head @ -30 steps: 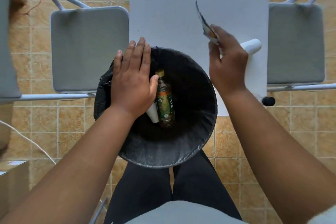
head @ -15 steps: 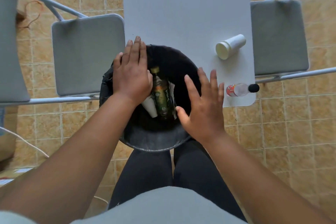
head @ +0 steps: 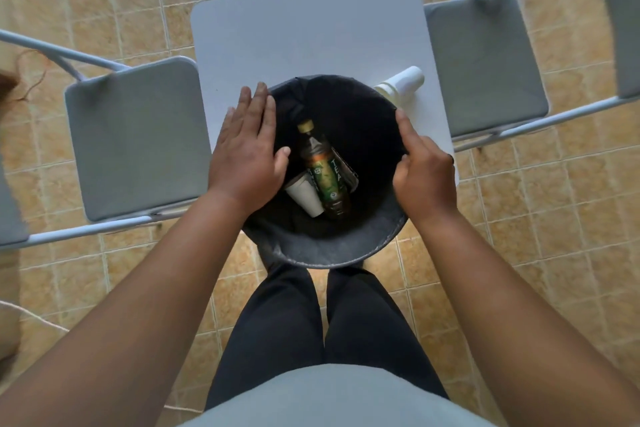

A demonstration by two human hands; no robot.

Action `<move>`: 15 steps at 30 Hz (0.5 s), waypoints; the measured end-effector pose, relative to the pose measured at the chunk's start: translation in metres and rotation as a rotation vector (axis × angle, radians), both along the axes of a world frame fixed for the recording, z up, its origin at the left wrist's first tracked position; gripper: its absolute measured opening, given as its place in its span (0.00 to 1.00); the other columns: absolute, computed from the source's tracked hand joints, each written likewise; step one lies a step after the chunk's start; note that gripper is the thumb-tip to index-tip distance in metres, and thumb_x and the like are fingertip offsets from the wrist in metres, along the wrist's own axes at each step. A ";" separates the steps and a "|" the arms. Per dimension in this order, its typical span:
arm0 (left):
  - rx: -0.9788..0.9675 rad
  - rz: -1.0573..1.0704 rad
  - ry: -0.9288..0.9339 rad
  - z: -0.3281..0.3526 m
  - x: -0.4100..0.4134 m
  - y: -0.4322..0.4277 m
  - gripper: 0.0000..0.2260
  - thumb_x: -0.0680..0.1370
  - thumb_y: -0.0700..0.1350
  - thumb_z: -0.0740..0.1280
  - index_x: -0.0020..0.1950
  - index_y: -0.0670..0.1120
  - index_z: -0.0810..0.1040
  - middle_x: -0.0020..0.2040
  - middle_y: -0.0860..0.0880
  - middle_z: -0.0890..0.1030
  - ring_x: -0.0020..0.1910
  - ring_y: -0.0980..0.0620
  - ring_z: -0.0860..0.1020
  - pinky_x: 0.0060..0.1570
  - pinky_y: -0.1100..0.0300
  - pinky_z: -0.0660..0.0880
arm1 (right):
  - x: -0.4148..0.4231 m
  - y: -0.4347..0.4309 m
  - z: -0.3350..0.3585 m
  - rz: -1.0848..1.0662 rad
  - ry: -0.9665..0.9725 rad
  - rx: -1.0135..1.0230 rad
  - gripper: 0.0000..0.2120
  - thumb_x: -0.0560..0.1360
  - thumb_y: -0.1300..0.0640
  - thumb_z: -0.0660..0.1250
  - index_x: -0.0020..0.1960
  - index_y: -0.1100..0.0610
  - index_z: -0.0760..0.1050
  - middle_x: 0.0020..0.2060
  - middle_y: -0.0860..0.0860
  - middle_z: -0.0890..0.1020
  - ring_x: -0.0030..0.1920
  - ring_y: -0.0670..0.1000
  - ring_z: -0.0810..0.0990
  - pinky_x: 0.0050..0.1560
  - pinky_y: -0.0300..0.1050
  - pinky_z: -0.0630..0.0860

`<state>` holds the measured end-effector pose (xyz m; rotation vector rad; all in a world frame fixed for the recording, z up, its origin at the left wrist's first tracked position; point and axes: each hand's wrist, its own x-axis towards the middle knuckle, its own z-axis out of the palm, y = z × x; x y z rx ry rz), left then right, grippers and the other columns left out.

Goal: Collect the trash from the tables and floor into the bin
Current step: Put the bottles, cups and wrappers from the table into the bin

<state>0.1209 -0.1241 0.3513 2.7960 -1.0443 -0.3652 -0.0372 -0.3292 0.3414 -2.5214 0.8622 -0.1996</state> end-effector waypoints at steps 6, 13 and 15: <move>0.007 -0.011 -0.072 -0.011 -0.018 -0.010 0.33 0.81 0.55 0.59 0.79 0.37 0.56 0.81 0.40 0.52 0.81 0.42 0.49 0.78 0.46 0.49 | -0.005 -0.044 0.000 -0.094 -0.109 0.046 0.21 0.79 0.56 0.63 0.72 0.53 0.72 0.52 0.58 0.85 0.49 0.59 0.82 0.50 0.51 0.78; 0.031 0.006 -0.146 -0.018 -0.022 -0.013 0.35 0.80 0.59 0.55 0.79 0.36 0.57 0.81 0.38 0.54 0.81 0.41 0.50 0.78 0.46 0.49 | -0.041 -0.085 -0.053 -0.047 0.317 0.073 0.22 0.74 0.56 0.66 0.68 0.55 0.75 0.64 0.56 0.77 0.62 0.60 0.75 0.60 0.52 0.75; 0.036 0.003 -0.163 -0.019 -0.023 -0.014 0.35 0.80 0.60 0.54 0.79 0.35 0.57 0.81 0.38 0.54 0.80 0.41 0.50 0.78 0.46 0.48 | -0.049 -0.083 -0.066 0.022 0.393 0.102 0.19 0.75 0.58 0.68 0.66 0.54 0.76 0.59 0.55 0.78 0.57 0.59 0.78 0.54 0.49 0.76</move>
